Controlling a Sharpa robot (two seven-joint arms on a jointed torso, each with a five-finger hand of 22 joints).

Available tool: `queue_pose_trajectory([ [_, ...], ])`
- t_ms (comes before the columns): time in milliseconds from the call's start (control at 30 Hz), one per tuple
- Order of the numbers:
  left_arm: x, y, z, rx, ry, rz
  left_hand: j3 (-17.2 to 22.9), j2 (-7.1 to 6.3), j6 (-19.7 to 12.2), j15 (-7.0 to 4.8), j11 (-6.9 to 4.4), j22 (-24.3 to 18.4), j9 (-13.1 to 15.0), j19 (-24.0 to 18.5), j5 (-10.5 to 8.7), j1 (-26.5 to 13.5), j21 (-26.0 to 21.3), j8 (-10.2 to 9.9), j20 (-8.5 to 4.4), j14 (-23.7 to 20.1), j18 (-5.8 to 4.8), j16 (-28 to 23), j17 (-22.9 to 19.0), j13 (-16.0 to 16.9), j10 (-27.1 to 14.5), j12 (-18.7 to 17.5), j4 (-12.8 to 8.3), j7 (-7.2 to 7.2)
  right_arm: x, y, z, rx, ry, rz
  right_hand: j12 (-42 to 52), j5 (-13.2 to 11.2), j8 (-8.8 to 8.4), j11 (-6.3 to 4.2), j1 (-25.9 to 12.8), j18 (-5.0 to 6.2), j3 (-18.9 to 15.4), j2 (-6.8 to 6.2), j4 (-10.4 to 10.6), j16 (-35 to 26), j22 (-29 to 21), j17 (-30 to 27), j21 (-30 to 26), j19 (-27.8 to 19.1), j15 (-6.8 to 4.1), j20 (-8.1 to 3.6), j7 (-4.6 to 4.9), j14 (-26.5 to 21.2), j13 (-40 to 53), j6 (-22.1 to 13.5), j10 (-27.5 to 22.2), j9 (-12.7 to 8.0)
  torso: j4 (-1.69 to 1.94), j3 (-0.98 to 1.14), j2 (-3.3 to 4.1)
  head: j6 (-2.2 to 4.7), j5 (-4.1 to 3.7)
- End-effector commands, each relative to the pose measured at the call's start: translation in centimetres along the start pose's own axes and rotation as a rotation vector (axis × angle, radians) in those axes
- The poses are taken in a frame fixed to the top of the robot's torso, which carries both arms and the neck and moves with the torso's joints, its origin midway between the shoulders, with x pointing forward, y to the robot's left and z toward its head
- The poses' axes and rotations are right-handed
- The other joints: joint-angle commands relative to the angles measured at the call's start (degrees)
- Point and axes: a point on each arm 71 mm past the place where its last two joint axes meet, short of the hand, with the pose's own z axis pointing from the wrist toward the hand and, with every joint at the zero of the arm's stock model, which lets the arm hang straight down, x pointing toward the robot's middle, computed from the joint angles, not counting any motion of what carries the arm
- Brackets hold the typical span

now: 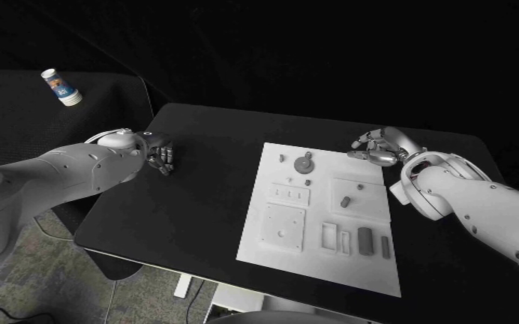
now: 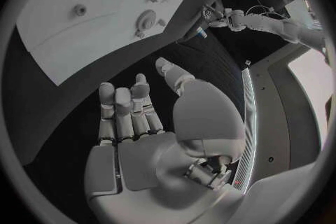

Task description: Assemble the parts on the task board

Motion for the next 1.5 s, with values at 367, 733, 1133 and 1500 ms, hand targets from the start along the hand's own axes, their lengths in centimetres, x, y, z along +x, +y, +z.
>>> queue_pose_trajectory([
  [367, 0.1, -0.3, 0.3, -0.004, 0.021, 0.01, 3.18, 1.06, 1.73, -0.2, -0.13, 0.24, 0.33, 0.55, 0.08, 1.29, -0.49, 0.75, 0.34, 0.94, -0.38, 0.05, 0.23, 0.11, 1.69, 0.2, 1.1, 0.03, 0.2, 0.2, 0.0, -0.01, 0.015, 0.0, 0.21, 0.28, 0.23, 0.0, -0.08, 0.53, 0.21, 0.46, 0.29, -0.14, -0.07, -0.08, 5.45, -0.25, -0.28, 0.09, 0.42, -0.09, -0.09, 0.08, 0.18, 0.06, -0.03, 0.02, 0.0, -0.34, 2.99],
  [733, 0.3, -0.9, 0.4, 0.015, 0.018, 0.005, 3.52, 1.14, 1.86, -0.22, -0.17, 0.25, 0.36, 0.54, 0.07, 1.38, -0.52, 0.79, 0.35, 0.98, -0.38, 0.05, 0.25, 0.1, 1.82, 0.18, 1.21, 0.0, 0.2, 0.1, 0.0, -0.01, 0.015, 0.0, 0.22, 0.28, 0.24, 0.0, -0.11, 0.52, 0.23, 0.51, 0.33, -0.13, -0.07, -0.08, 5.46, -0.24, -0.28, 0.1, 0.42, -0.08, -0.09, 0.09, 0.19, 0.06, 0.01, 0.03, -0.01, -1.23, 7.58],
  [1133, 0.3, -1.3, 0.6, 0.03, 0.025, 0.004, 4.53, 1.38, 2.24, -0.27, -0.4, 0.29, 0.45, 0.49, 0.05, 1.67, -0.6, 0.92, 0.42, 1.25, -0.38, 0.15, 0.35, 0.02, 2.1, -0.03, 1.46, -0.32, 0.2, 0.1, 0.0, -0.01, 0.016, 0.0, 0.24, 0.28, 0.26, 0.0, -0.15, 0.52, 0.25, 0.54, 0.37, -0.12, -0.07, -0.08, 5.47, -0.23, -0.28, 0.1, 0.42, -0.07, -0.09, 0.11, 0.2, 0.07, 0.03, 0.03, -0.01, -1.26, 8.93],
  [1500, 0.3, -1.0, 0.6, 0.011, 0.025, 0.014, 8.51, 1.68, 4.47, -0.87, -0.71, 0.7, 0.98, 1.01, 0.0, 2.93, -0.27, 1.83, 0.41, 3.7, -0.08, 1.34, 1.06, 0.02, 5.25, -0.3, 1.88, -0.21, 0.1, 0.1, 0.0, -0.008, 0.017, 0.0, 0.25, 0.27, 0.27, 0.0, -0.19, 0.52, 0.26, 0.57, 0.41, -0.11, -0.07, -0.09, 5.48, -0.22, -0.27, 0.1, 0.42, -0.06, -0.09, 0.12, 0.21, 0.07, 0.02, 0.01, -0.02, -1.51, 9.14],
])
